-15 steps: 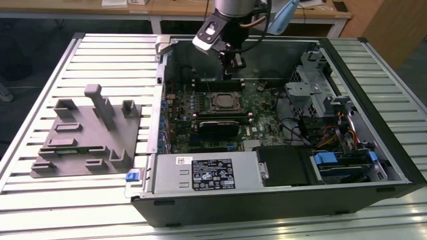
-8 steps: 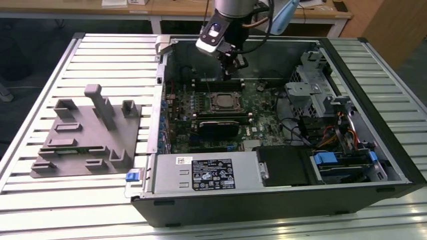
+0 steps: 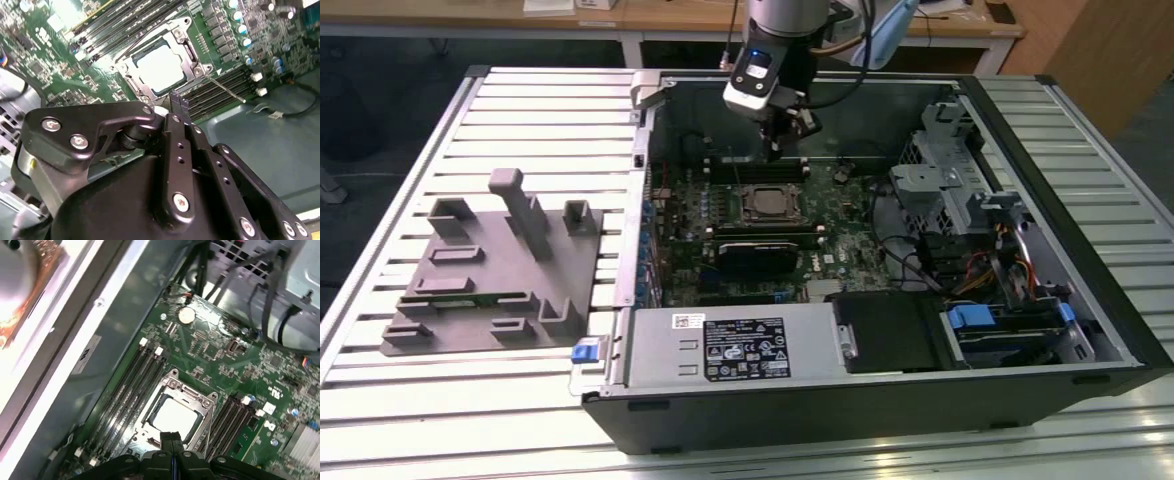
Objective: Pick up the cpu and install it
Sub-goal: 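Install the first cpu locking lever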
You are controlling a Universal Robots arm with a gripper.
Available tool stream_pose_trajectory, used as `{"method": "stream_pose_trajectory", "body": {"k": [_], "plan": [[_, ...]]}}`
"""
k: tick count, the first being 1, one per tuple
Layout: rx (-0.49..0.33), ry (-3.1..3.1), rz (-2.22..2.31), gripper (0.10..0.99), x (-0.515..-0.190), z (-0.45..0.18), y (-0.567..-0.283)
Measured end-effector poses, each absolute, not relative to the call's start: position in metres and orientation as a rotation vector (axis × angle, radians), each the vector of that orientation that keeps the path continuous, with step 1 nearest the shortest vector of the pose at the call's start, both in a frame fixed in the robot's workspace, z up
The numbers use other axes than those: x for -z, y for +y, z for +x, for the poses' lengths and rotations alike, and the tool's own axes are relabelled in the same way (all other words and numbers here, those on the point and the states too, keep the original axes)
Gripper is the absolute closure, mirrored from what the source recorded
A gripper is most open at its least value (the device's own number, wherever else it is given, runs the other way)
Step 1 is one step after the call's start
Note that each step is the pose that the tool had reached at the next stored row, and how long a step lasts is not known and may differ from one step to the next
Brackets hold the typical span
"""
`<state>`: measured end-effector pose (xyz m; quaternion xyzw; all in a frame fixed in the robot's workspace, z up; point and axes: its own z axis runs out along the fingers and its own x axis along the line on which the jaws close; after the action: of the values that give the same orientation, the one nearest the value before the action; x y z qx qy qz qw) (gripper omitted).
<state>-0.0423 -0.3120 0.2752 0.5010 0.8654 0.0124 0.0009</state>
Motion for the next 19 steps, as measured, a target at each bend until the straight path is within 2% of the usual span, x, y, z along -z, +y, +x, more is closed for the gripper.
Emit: {"method": "stream_pose_trajectory", "body": {"k": [19], "plan": [[-0.039, 2.94, 1.113, 0.98, -0.271, -0.0426, -0.3123]]}}
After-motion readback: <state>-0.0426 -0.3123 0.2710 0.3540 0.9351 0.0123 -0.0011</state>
